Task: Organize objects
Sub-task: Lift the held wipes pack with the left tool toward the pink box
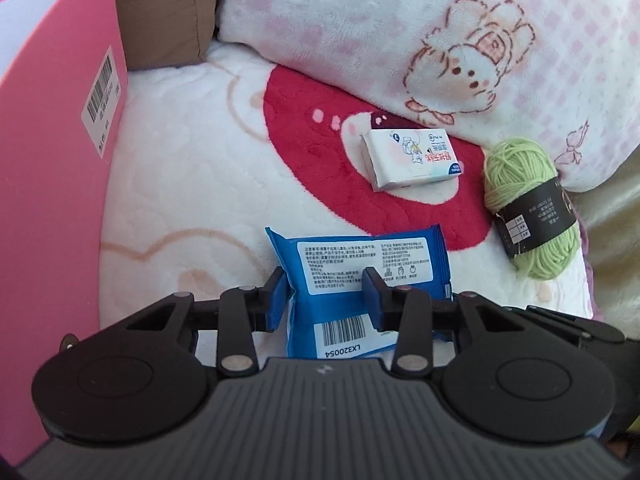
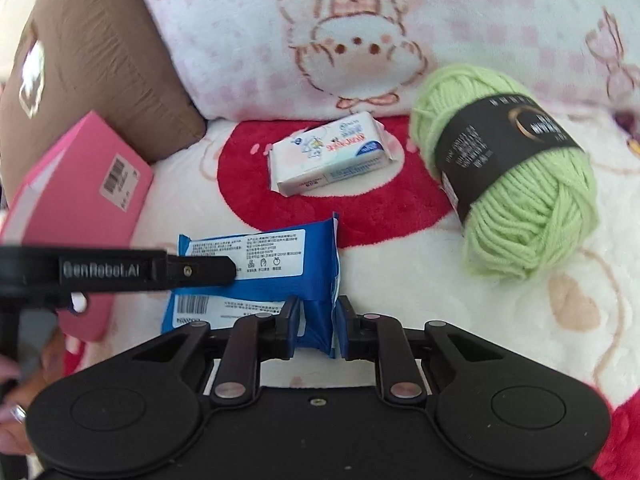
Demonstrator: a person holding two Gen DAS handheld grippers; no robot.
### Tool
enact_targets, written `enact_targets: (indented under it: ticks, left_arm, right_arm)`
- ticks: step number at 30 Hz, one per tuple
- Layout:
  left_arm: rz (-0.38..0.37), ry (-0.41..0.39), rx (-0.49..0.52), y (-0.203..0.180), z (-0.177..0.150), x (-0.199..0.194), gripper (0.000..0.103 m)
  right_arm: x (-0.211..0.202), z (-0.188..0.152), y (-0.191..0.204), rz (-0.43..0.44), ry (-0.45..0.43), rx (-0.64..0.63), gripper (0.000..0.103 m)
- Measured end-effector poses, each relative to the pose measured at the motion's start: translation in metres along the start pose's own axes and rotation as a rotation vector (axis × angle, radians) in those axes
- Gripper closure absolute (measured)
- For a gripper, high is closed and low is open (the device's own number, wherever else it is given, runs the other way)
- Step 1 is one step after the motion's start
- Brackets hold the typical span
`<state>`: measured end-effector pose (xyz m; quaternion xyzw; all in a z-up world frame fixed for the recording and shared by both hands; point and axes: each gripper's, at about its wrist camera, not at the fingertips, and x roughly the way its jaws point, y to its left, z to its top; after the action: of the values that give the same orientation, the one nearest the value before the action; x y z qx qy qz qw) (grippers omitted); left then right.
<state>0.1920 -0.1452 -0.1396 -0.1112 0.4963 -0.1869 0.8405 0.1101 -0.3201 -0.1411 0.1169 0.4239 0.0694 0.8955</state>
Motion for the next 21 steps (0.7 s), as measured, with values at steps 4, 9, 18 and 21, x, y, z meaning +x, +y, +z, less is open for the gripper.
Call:
enact_targets:
  ticks: [4, 9, 18, 21]
  left_arm:
    - [-0.001, -0.006, 0.009, -0.003, -0.005, -0.005, 0.064]
    - [-0.003, 0.032, -0.006, -0.006, -0.003, -0.004, 0.062]
    - [-0.013, 0.048, -0.029, -0.005, -0.012, -0.017, 0.064]
    - [-0.004, 0.055, -0.031, -0.003, -0.013, -0.021, 0.063]
  right_arm:
    - [-0.004, -0.002, 0.004, 0.02, -0.004, 0.009, 0.079]
    - [-0.008, -0.005, 0.015, 0.008, 0.011, -0.037, 0.074]
    - [-0.013, -0.014, 0.031, 0.015, 0.028, -0.085, 0.061]
    - [-0.016, -0.015, 0.039, 0.02, 0.047, -0.105, 0.059]
